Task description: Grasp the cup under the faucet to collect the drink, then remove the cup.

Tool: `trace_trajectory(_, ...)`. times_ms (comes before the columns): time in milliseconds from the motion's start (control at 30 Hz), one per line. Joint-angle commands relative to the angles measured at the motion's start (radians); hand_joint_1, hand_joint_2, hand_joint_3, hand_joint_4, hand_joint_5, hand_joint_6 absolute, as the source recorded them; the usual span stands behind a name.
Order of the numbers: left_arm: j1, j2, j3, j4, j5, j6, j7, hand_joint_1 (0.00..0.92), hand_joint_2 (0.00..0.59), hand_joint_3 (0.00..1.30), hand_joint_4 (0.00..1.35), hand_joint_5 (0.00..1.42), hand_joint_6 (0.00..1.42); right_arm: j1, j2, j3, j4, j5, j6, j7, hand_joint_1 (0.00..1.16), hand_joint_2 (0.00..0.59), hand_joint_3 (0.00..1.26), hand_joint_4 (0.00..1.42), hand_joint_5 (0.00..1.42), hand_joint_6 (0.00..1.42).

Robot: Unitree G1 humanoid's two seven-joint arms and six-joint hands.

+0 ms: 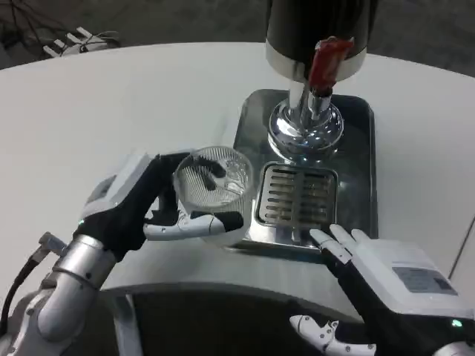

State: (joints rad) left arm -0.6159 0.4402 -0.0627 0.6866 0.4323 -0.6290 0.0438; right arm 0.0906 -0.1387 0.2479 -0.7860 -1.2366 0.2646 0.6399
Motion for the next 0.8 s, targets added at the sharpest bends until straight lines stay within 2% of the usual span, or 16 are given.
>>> trace_trajectory(33, -0.105, 0.005, -0.026, 0.116, 0.031, -0.006, 0.078, 0.524, 0.000, 1.03, 1.15, 1.23, 1.11, 0.021, 0.006, -0.001, -0.019, 0.003, -0.017, -0.012, 0.32, 0.398, 0.09, 0.00, 0.00, 0.17)
trace_trajectory(300, -0.250, -0.013, -0.079, 0.287, 0.061, 0.012, 0.145, 0.524, 0.000, 1.03, 1.15, 1.24, 1.11, 0.028, 0.013, -0.007, -0.031, 0.007, -0.027, -0.011, 0.32, 0.398, 0.09, 0.00, 0.00, 0.17)
trace_trajectory(800, -0.433, -0.112, -0.192, 0.453, 0.100, 0.084, 0.165, 0.524, 0.000, 1.03, 1.15, 1.23, 1.12, 0.046, 0.018, -0.030, -0.048, 0.024, -0.026, -0.011, 0.32, 0.398, 0.09, 0.00, 0.00, 0.18)
